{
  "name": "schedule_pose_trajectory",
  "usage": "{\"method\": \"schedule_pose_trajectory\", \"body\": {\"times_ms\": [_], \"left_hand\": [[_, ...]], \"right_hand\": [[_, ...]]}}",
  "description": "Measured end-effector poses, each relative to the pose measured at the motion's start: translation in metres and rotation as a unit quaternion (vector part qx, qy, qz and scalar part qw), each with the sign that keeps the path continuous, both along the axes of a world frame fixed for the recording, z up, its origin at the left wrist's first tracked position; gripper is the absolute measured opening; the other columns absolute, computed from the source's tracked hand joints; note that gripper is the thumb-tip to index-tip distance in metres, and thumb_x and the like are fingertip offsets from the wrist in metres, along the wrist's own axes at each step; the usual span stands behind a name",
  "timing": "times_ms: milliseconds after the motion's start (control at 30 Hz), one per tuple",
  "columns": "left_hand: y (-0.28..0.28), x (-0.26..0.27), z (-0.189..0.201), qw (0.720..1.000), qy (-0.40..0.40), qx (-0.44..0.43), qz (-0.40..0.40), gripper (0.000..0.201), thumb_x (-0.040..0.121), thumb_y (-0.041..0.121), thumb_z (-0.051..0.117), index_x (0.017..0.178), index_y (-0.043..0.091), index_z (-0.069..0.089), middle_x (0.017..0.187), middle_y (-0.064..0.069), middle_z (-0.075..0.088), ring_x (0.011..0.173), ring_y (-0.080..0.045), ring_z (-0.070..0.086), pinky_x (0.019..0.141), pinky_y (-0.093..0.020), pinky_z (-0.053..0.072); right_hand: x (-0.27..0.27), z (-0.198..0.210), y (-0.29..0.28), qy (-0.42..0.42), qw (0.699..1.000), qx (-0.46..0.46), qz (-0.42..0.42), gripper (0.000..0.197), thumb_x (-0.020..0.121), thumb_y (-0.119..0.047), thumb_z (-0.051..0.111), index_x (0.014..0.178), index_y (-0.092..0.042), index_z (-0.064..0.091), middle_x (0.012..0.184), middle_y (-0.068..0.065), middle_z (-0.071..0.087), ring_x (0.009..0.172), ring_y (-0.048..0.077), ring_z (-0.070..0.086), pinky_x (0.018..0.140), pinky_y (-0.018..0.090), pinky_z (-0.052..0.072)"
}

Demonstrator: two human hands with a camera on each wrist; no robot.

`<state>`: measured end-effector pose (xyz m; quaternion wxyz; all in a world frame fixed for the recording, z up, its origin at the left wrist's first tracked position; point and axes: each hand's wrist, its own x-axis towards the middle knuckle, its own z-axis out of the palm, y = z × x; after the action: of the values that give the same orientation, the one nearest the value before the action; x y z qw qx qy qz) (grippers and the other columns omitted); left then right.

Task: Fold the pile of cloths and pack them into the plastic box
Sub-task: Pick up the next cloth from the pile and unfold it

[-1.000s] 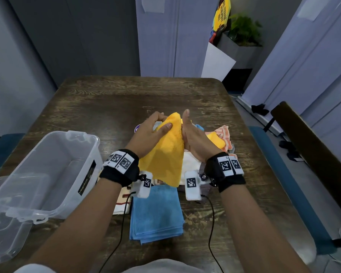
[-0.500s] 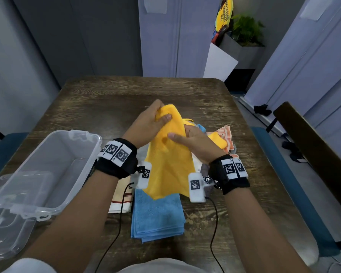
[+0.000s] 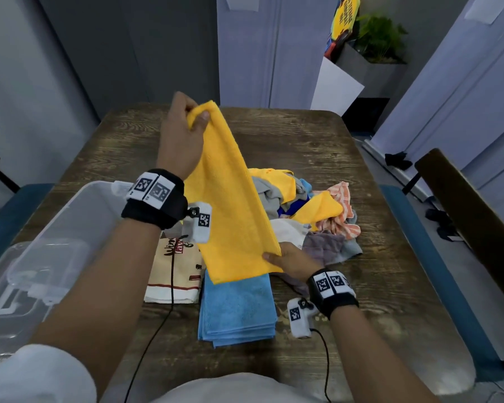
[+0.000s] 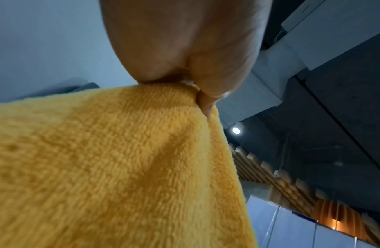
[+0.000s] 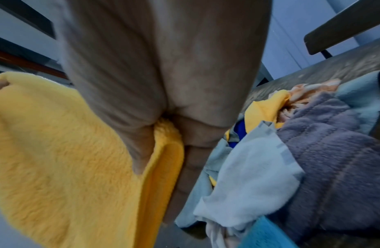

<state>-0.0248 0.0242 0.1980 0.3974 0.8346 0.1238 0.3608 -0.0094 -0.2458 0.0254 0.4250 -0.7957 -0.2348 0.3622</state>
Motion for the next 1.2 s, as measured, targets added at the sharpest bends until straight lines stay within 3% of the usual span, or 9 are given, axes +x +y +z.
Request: {"method": "schedule_pose_trajectory", "body": {"times_ms": [200, 300, 400, 500, 600, 733, 800, 933, 1200], "left_hand": [[0.009, -0.002, -0.036, 0.997, 0.074, -0.025, 0.021, 0.024, 0.103, 0.027, 0.055, 0.12, 0.011, 0.056, 0.109, 0.003, 0.057, 0.1, -0.014, 0.052, 0.08, -0.026, 0.04], [0.024, -0.001, -0.054, 0.99, 0.143, -0.001, 0.017, 0.029, 0.101, 0.03, 0.058, 0.124, 0.013, 0.061, 0.117, -0.004, 0.065, 0.108, -0.023, 0.058, 0.087, -0.036, 0.045], [0.024, -0.002, -0.087, 0.973, 0.231, 0.024, 0.003, 0.025, 0.097, 0.031, 0.064, 0.109, 0.009, 0.068, 0.097, -0.01, 0.067, 0.088, -0.026, 0.061, 0.071, -0.035, 0.042], [0.002, -0.011, -0.13, 0.953, 0.3, 0.001, -0.049, 0.024, 0.095, 0.029, 0.067, 0.092, 0.005, 0.065, 0.079, -0.008, 0.057, 0.071, -0.02, 0.049, 0.065, -0.035, 0.039], [-0.034, -0.026, -0.164, 0.934, 0.332, 0.003, -0.128, 0.017, 0.095, 0.029, 0.067, 0.087, 0.014, 0.064, 0.075, 0.003, 0.057, 0.069, -0.01, 0.05, 0.064, -0.031, 0.039], [-0.076, -0.045, -0.19, 0.908, 0.348, 0.026, -0.232, 0.023, 0.094, 0.028, 0.069, 0.078, 0.013, 0.063, 0.066, 0.005, 0.057, 0.062, -0.004, 0.05, 0.057, -0.027, 0.033], [-0.087, -0.05, -0.197, 0.893, 0.363, 0.059, -0.26, 0.022, 0.094, 0.029, 0.068, 0.086, 0.009, 0.071, 0.074, 0.001, 0.065, 0.066, -0.008, 0.054, 0.063, -0.031, 0.036], [-0.09, -0.053, -0.202, 0.878, 0.385, 0.114, -0.261, 0.029, 0.096, 0.033, 0.064, 0.119, 0.017, 0.072, 0.12, -0.002, 0.07, 0.11, -0.02, 0.061, 0.09, -0.032, 0.044], [-0.086, -0.053, -0.21, 0.864, 0.399, 0.181, -0.247, 0.032, 0.099, 0.038, 0.057, 0.127, 0.025, 0.069, 0.123, 0.0, 0.064, 0.114, -0.022, 0.059, 0.086, -0.035, 0.046]], "right_hand": [[-0.001, -0.017, -0.011, 0.055, 0.998, 0.003, 0.018, 0.024, 0.102, -0.027, 0.057, 0.125, -0.021, 0.057, 0.12, -0.005, 0.064, 0.107, 0.016, 0.062, 0.086, 0.02, 0.05], [-0.006, -0.026, -0.018, 0.07, 0.998, 0.001, -0.005, 0.04, 0.094, -0.043, 0.064, 0.123, -0.015, 0.064, 0.123, 0.001, 0.069, 0.111, 0.021, 0.067, 0.096, 0.035, 0.054], [-0.006, -0.047, -0.023, 0.121, 0.992, -0.004, -0.035, 0.063, 0.084, -0.056, 0.071, 0.114, -0.001, 0.067, 0.115, 0.014, 0.073, 0.106, 0.031, 0.069, 0.099, 0.047, 0.053], [-0.013, -0.053, -0.014, 0.185, 0.982, 0.003, -0.034, 0.024, 0.1, -0.025, 0.061, 0.118, -0.009, 0.062, 0.113, 0.008, 0.07, 0.098, 0.021, 0.069, 0.087, 0.037, 0.059], [-0.016, -0.057, 0.001, 0.247, 0.967, 0.025, -0.05, 0.037, 0.101, -0.008, 0.058, 0.137, -0.012, 0.05, 0.133, 0.01, 0.062, 0.117, 0.027, 0.064, 0.087, 0.035, 0.059], [-0.015, -0.055, 0.014, 0.276, 0.953, 0.079, -0.094, 0.029, 0.097, 0.006, 0.051, 0.121, -0.007, 0.059, 0.117, 0.01, 0.07, 0.109, 0.028, 0.067, 0.091, 0.041, 0.059], [-0.015, -0.052, 0.016, 0.311, 0.936, 0.116, -0.117, 0.032, 0.095, 0.01, 0.048, 0.12, -0.006, 0.061, 0.112, 0.01, 0.072, 0.107, 0.027, 0.068, 0.092, 0.042, 0.058], [-0.015, -0.046, 0.018, 0.346, 0.914, 0.146, -0.152, 0.033, 0.093, 0.013, 0.039, 0.111, -0.002, 0.062, 0.1, 0.011, 0.073, 0.1, 0.028, 0.069, 0.089, 0.043, 0.06], [-0.015, -0.047, 0.018, 0.407, 0.869, 0.184, -0.215, 0.042, 0.091, 0.013, 0.026, 0.119, 0.008, 0.057, 0.112, 0.024, 0.068, 0.104, 0.038, 0.065, 0.089, 0.047, 0.059]]}}
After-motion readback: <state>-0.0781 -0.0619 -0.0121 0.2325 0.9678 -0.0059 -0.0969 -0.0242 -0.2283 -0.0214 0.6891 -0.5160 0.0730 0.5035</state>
